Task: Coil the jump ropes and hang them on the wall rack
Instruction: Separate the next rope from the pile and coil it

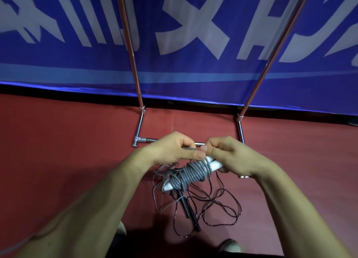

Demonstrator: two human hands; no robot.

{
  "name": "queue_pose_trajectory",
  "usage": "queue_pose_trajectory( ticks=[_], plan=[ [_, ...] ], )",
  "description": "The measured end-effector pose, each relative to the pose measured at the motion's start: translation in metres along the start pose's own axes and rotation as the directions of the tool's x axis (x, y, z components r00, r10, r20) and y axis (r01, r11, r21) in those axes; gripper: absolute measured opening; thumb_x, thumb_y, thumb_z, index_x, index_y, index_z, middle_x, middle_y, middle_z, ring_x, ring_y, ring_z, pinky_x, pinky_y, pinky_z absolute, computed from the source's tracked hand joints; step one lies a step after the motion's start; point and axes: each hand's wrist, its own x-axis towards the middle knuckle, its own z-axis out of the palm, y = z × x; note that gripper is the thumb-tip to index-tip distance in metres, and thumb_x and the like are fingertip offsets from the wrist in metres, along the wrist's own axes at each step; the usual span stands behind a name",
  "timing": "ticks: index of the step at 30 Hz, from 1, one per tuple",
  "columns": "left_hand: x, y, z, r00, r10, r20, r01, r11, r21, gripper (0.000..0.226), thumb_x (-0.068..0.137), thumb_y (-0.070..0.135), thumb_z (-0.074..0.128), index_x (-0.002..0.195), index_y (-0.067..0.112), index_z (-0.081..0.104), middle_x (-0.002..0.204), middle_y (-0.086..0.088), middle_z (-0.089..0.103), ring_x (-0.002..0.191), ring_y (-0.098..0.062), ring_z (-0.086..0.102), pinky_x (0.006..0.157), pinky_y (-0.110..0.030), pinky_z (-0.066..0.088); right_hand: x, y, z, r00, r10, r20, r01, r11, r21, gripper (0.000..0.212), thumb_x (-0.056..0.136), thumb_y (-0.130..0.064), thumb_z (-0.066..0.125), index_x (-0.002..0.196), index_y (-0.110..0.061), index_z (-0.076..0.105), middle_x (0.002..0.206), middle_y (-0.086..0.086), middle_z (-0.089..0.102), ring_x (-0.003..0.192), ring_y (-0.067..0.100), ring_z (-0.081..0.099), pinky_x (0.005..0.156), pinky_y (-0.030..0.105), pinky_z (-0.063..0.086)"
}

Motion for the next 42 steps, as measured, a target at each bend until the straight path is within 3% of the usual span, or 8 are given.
queue_pose_trajectory(
  ticks=[5, 9, 15, 21, 28, 32, 36, 42],
  plan=[
    [0.001, 0.005, 0.011, 0.976, -0.007, 0.216, 0.136, 0.800, -0.585, 0.041, 0.079, 0.050, 0.074, 0.087, 0.010, 0.073, 0.072, -0.004, 0.068, 0.056, -0.013, 0.063, 0.056, -0.025, 0.054, -0.002, -0.005, 0.000, 0.993, -0.117, 0.017, 0.092, 0.856, 0.509, 0.013, 0.095, -0.025, 0.059, 0.088, -0.016, 0.053, 0.065, 0.006, 0.051, 0.040, 0.009, 0.033, 0.037, 0.016, 0.025],
    [0.012, 0.012, 0.029, 0.991, -0.031, 0.134, 0.123, 0.635, -0.762, 0.038, 0.106, 0.021, 0.035, 0.071, 0.016, 0.049, 0.055, 0.007, 0.036, 0.046, -0.005, 0.031, 0.049, -0.020, 0.030, 0.008, -0.012, 0.003, 0.960, -0.044, -0.275, 0.240, 0.633, 0.736, 0.010, 0.095, -0.017, 0.055, 0.086, -0.013, 0.053, 0.062, 0.003, 0.051, 0.034, 0.005, 0.028, 0.037, 0.017, 0.016],
    [0.018, 0.019, 0.056, 0.961, -0.171, -0.216, 0.160, 0.985, -0.067, 0.037, 0.105, 0.042, 0.039, 0.077, 0.019, 0.045, 0.063, 0.008, 0.045, 0.053, -0.013, 0.039, 0.054, -0.030, 0.031, 0.027, 0.018, 0.000, 0.586, 0.070, -0.807, 0.156, 0.968, 0.198, 0.027, 0.094, -0.034, 0.065, 0.077, -0.014, 0.057, 0.062, -0.001, 0.057, 0.052, 0.015, 0.048, 0.052, 0.029, 0.041],
    [0.002, 0.029, 0.061, 0.968, -0.017, -0.249, 0.147, 0.845, 0.515, 0.038, 0.101, 0.036, 0.044, 0.067, 0.020, 0.039, 0.071, 0.002, 0.049, 0.071, -0.026, 0.053, 0.060, -0.033, 0.038, 0.023, 0.031, 0.016, 0.535, -0.261, -0.803, 0.017, 0.954, -0.298, 0.017, 0.098, -0.024, 0.063, 0.088, -0.010, 0.059, 0.066, 0.004, 0.067, 0.062, 0.021, 0.059, 0.060, 0.035, 0.042],
    [-0.012, 0.033, 0.025, 0.978, 0.046, -0.205, 0.100, 0.757, 0.646, 0.028, 0.094, 0.051, 0.058, 0.081, 0.027, 0.064, 0.069, 0.007, 0.052, 0.080, -0.025, 0.057, 0.068, -0.031, 0.039, 0.027, 0.041, 0.018, 0.835, -0.168, -0.524, -0.130, 0.865, -0.484, 0.026, 0.096, -0.033, 0.061, 0.081, -0.016, 0.048, 0.060, 0.004, 0.064, 0.063, 0.034, 0.056, 0.056, 0.038, 0.043],
    [-0.015, 0.017, 0.000, 0.994, 0.030, -0.102, 0.007, 0.936, 0.353, 0.030, 0.072, 0.061, 0.078, 0.080, 0.033, 0.074, 0.067, 0.004, 0.067, 0.067, -0.020, 0.062, 0.065, -0.036, 0.051, 0.015, 0.018, 0.009, 0.969, -0.097, -0.229, -0.031, 0.866, -0.498, 0.028, 0.094, -0.032, 0.066, 0.074, -0.017, 0.053, 0.058, -0.004, 0.064, 0.052, 0.012, 0.054, 0.053, 0.032, 0.043],
    [-0.011, 0.005, -0.004, 0.996, 0.047, -0.080, -0.036, 0.990, 0.135, 0.059, 0.056, 0.068, 0.085, 0.066, 0.013, 0.066, 0.058, -0.005, 0.049, 0.058, -0.021, 0.041, 0.057, -0.038, 0.035, 0.003, 0.001, 0.008, 1.000, -0.004, -0.005, 0.003, 0.999, -0.035, 0.030, 0.098, -0.022, 0.062, 0.074, -0.010, 0.048, 0.050, -0.003, 0.044, 0.039, 0.008, 0.035, 0.039, 0.018, 0.029],
    [0.000, 0.012, 0.003, 0.999, 0.050, 0.019, -0.039, 0.924, -0.381, 0.050, 0.075, 0.057, 0.071, 0.083, 0.008, 0.061, 0.060, 0.005, 0.058, 0.050, -0.007, 0.048, 0.049, -0.018, 0.041, -0.001, -0.015, 0.010, 0.990, -0.144, -0.012, 0.130, 0.855, 0.503, 0.027, 0.101, -0.023, 0.048, 0.080, -0.007, 0.042, 0.044, -0.001, 0.038, 0.031, 0.008, 0.026, 0.037, 0.015, 0.021]
  ],
)
